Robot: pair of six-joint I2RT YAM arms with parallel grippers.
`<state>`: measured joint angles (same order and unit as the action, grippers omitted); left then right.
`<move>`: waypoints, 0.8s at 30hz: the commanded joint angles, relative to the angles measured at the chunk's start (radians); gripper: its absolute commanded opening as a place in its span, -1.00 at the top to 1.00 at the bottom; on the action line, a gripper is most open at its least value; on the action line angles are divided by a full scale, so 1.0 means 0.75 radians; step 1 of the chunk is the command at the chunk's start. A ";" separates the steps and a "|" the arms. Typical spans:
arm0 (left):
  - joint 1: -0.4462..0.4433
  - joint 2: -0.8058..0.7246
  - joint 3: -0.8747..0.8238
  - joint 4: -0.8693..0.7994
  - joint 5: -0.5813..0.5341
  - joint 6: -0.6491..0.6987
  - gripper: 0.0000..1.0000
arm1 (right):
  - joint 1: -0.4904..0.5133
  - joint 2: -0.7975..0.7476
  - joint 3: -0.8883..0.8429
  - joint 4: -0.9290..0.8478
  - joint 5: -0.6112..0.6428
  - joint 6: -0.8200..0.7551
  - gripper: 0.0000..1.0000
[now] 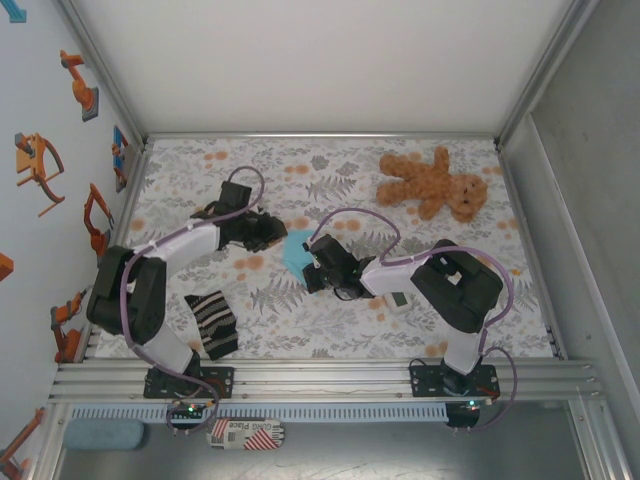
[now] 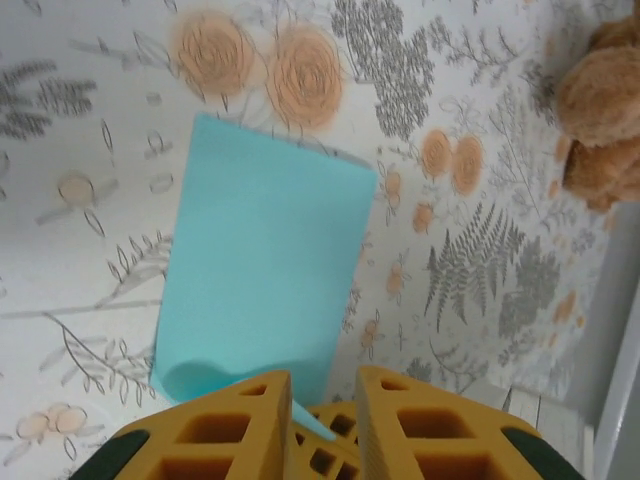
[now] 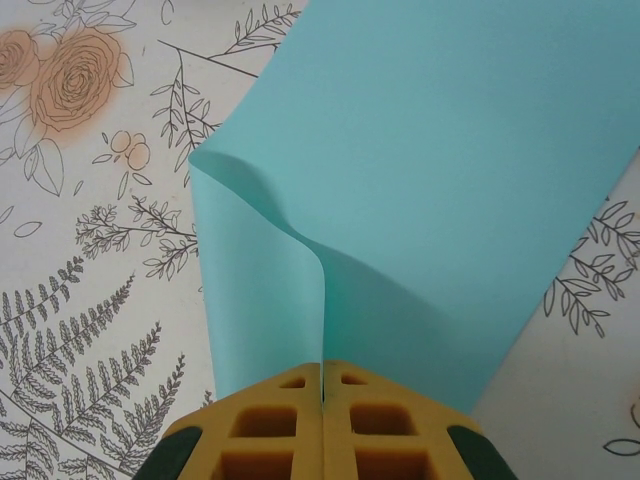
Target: Fold a paper plane with a square sheet of paper (pick it up from the middle)
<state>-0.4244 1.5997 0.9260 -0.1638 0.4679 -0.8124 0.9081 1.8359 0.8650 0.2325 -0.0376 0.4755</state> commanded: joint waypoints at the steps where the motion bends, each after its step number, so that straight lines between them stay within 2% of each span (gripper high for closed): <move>1: -0.036 -0.039 -0.128 0.195 0.080 -0.166 0.62 | -0.012 -0.007 -0.020 -0.006 0.004 0.031 1.00; 7: -0.124 0.004 -0.188 0.247 0.084 -0.147 0.75 | -0.019 0.003 -0.011 -0.015 -0.011 0.042 1.00; 24: -0.154 0.180 -0.172 0.296 0.113 -0.122 0.82 | -0.025 0.009 0.000 -0.035 -0.020 0.040 1.00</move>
<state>-0.5312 1.7195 0.7868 0.0498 0.5259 -0.9100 0.8959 1.8359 0.8650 0.2317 -0.0528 0.4866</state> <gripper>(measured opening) 0.090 0.048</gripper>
